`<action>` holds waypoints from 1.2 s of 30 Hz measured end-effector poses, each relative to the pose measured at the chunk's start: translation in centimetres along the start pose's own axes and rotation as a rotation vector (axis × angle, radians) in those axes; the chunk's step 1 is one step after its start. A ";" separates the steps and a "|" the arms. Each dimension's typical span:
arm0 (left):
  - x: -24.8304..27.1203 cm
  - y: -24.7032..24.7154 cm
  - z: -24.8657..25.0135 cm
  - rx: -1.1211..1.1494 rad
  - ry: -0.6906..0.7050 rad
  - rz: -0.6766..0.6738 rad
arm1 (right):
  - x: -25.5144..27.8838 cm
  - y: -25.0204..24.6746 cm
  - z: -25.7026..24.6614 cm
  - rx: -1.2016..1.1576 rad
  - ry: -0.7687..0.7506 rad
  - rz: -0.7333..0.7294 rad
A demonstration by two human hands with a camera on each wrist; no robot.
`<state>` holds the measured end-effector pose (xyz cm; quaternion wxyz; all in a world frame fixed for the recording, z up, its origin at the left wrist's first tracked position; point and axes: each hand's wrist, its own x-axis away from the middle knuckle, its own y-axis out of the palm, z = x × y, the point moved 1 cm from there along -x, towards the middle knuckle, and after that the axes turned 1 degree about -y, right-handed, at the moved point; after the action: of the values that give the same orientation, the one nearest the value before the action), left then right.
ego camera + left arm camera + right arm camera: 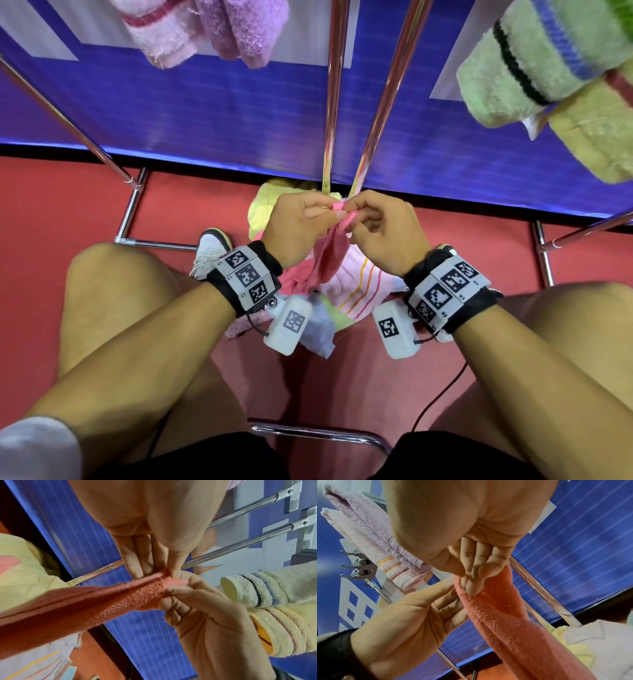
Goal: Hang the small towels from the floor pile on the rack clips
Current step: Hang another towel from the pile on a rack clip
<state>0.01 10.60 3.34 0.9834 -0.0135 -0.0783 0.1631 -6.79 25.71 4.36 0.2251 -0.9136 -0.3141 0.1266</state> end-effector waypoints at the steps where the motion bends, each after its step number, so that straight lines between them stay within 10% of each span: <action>1: -0.1 0.0 0.1 0.004 0.000 -0.022 | 0.0 -0.1 0.0 -0.024 0.000 -0.009; 36: -0.4 -0.1 -0.9 -0.079 0.037 -0.145 | -0.3 -1.2 0.9 0.380 -0.274 -0.011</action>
<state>-0.18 10.32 2.42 0.9926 -0.0495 -0.0671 0.0880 -8.00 26.65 4.25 0.3488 -0.8274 -0.3172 0.3052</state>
